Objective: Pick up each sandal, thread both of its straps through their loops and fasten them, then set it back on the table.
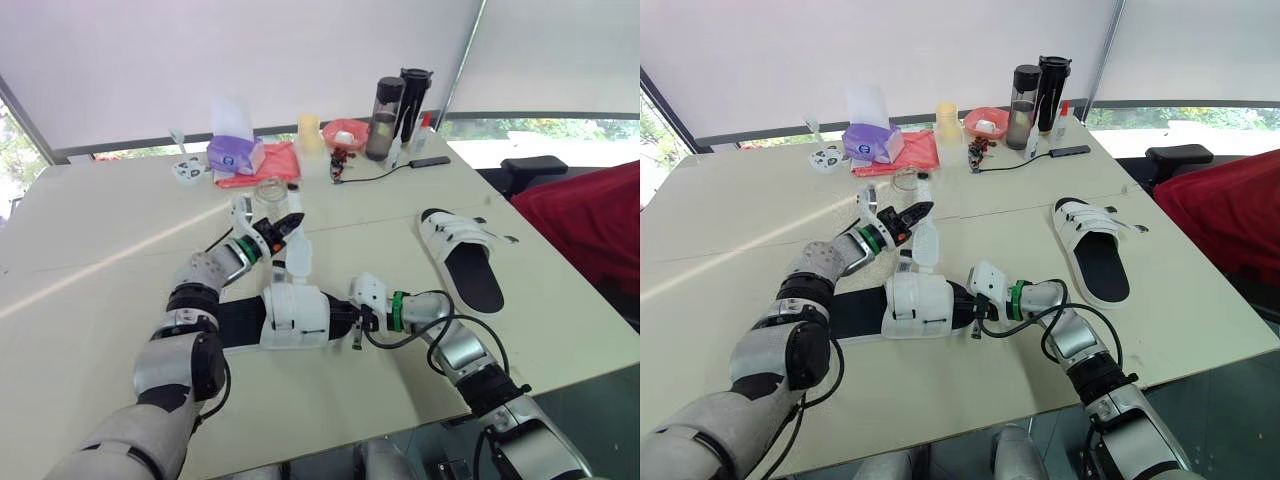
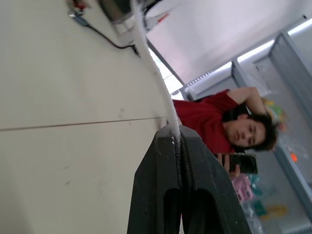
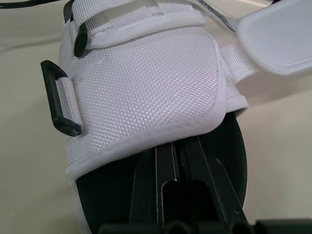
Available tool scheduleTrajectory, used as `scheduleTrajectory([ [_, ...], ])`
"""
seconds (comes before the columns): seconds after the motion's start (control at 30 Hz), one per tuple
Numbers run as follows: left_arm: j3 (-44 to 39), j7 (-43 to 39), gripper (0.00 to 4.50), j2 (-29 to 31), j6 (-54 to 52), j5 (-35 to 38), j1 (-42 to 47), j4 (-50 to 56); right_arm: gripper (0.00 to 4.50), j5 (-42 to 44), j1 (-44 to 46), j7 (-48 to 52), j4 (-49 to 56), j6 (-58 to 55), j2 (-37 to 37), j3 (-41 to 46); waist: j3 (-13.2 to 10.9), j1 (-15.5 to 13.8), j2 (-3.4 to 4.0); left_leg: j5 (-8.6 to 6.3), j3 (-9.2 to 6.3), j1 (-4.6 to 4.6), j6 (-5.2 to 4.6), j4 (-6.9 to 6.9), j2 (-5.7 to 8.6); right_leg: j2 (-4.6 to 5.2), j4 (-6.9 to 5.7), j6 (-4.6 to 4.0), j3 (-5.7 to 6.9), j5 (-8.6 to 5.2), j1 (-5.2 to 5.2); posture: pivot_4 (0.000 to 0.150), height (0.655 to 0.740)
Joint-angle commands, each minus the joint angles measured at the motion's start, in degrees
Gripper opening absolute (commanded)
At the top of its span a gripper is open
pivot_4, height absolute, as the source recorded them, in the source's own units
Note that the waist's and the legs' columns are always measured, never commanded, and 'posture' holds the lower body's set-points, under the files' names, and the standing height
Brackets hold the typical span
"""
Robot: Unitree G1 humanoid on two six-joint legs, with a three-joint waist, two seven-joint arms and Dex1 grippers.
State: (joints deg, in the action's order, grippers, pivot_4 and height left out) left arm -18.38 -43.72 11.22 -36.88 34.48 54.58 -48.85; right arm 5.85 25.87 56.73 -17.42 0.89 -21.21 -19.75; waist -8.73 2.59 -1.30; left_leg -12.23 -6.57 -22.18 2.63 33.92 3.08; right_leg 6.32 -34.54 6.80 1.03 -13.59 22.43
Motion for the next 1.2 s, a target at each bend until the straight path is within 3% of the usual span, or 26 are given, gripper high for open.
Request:
scheduleTrajectory([
  [0.03,6.6,-6.0,0.02,1.9,5.9,-3.9,-2.5,14.8,0.04,-5.8,-3.1,-1.3,-7.3,-2.5,-0.7,-3.5,0.0,0.0,0.02,0.0,0.0,0.0,0.0,0.0,0.0,0.0,0.0,-0.01,-0.02,0.0,0.01,0.15,0.74],
  [0.17,15.7,-11.2,0.02,6.3,15.2,-11.1,-10.2,30.1,0.04,-5.9,-3.5,-1.6,-7.7,-1.8,-1.0,-3.3,0.0,-0.1,0.1,0.0,0.02,0.0,0.01,-0.06,-0.03,-0.01,-0.02,-0.08,-0.15,0.02,0.1,0.15,0.74],
  [0.27,22.0,-15.3,0.02,10.2,31.5,-19.3,-16.5,37.1,0.04,-5.2,-3.9,-1.2,-7.3,-2.1,-1.0,-3.0,0.0,-0.2,0.17,-0.01,0.02,0.0,0.02,-0.05,-0.04,-0.01,0.01,-0.29,-0.17,-0.08,0.07,0.15,0.74],
  [0.47,28.3,-17.3,0.02,17.2,71.4,-32.8,-23.5,35.2,0.04,-5.6,-2.7,-0.6,-8.9,-1.2,-1.2,-2.9,0.0,-0.3,0.26,-0.02,0.05,-0.07,0.02,-0.05,-0.22,0.16,0.21,-0.35,-0.24,-0.08,0.07,0.15,0.74],
  [0.67,24.6,-3.1,0.02,19.0,113.0,-50.8,-19.1,19.7,0.04,-5.9,-1.9,-0.5,-10.9,0.0,-0.8,-3.0,0.0,-0.5,0.33,-0.02,0.06,-0.13,0.01,-0.05,-0.3,0.18,0.23,-0.35,-0.29,-0.08,0.15,0.15,0.74],
  [0.9,14.2,11.7,0.02,16.6,128.4,-71.9,-15.1,13.4,0.04,-6.1,-1.7,-0.3,-11.8,0.9,-0.3,-3.4,0.0,-0.4,0.34,0.05,0.16,-0.03,-0.1,-0.04,-0.3,-0.03,0.13,-0.29,-0.21,-0.04,0.12,0.15,0.74],
  [0.93,12.7,13.4,0.54,16.1,129.1,-74.9,-15.0,13.8,0.04,-6.1,-1.6,-0.3,-12.0,1.0,-0.4,-3.4,0.0,-0.4,0.34,0.07,0.17,-0.02,-0.12,-0.04,-0.31,-0.05,0.1,-0.28,-0.21,-0.04,0.12,0.15,0.74],
  [0.97,12.0,15.5,0.73,15.9,129.4,-77.0,-15.1,14.5,0.04,-6.2,-1.4,-0.3,-12.2,1.1,-0.4,-3.4,0.0,-0.4,0.34,0.08,0.18,-0.01,-0.14,-0.04,-0.31,-0.06,0.07,-0.22,-0.2,0.0,0.11,0.15,0.74],
  [1.07,10.7,22.0,2.2,16.5,129.4,-83.0,-16.0,15.7,0.04,-6.2,-1.2,-0.2,-12.5,1.3,-0.6,-3.4,0.0,-0.5,0.35,0.08,0.17,0.05,-0.14,-0.03,-0.35,-0.14,0.03,-0.07,-0.2,0.08,0.07,0.15,0.74],
  [1.2,9.8,29.1,4.04,18.9,126.5,-83.8,-19.4,14.6,0.04,-6.2,-1.4,-0.2,-12.8,1.6,-1.0,-3.5,0.0,-0.5,0.46,0.05,0.19,0.18,-0.1,-0.03,-0.47,-0.21,0.0,-0.08,-0.2,0.07,-0.05,0.15,0.74],
])
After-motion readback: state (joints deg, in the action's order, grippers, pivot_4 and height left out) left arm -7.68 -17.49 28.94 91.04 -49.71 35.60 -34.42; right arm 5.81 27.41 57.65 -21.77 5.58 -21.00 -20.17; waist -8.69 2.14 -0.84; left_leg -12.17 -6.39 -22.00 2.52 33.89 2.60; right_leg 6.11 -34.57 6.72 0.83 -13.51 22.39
